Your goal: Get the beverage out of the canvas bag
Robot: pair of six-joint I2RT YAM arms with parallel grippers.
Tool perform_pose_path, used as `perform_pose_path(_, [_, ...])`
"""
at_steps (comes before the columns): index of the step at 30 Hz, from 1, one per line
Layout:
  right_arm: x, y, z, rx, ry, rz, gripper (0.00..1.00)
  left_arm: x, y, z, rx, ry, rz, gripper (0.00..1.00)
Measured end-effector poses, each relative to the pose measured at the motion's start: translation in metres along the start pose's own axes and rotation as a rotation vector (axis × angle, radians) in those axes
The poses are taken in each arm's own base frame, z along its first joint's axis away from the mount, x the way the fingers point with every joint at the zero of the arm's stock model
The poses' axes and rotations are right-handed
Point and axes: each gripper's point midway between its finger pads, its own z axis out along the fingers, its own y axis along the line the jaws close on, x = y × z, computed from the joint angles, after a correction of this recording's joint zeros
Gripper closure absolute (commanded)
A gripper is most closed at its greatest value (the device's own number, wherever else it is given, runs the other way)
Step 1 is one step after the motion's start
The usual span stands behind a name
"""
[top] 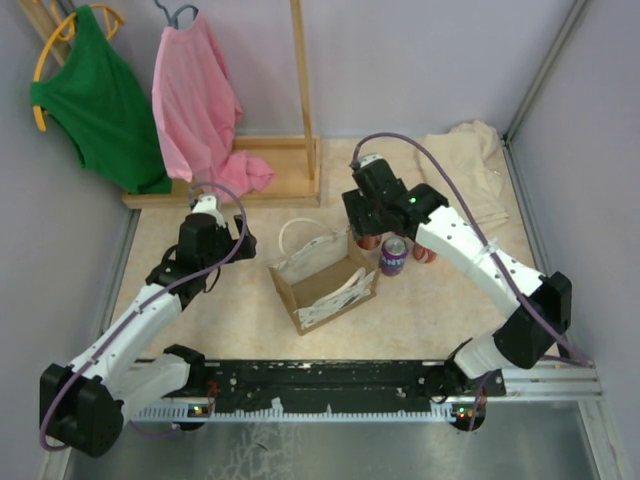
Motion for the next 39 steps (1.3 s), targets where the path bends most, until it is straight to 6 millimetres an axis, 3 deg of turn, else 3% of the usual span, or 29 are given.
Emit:
perform_pose_path(6, [0.011,0.047,0.013,-0.112,0.035,-0.084,1.0,-0.001,-0.001,0.0,0.002,-0.006,-0.001,0.0])
perform_pose_path(13, [0.018,0.074,0.026,-0.184,0.066,-0.116,1.0,-0.004,-0.001,-0.001,0.007,-0.018,-0.004,0.0])
perform_pose_path(23, [0.001,0.053,0.036,-0.072,0.003,-0.101,1.0,-0.005,-0.002,-0.001,0.008,-0.02,-0.004,0.0])
perform_pose_path(28, [-0.008,0.027,0.049,-0.028,-0.017,-0.028,1.0,-0.005,-0.002,-0.001,0.008,-0.019,-0.004,0.0])
perform_pose_path(32, [-0.003,0.013,0.058,0.005,-0.004,-0.002,1.0,-0.004,-0.002,-0.001,0.007,-0.018,-0.004,0.0])
perform_pose_path(39, [0.003,0.028,0.067,-0.062,0.01,0.003,1.0,-0.004,-0.001,0.0,0.005,-0.017,-0.004,0.0])
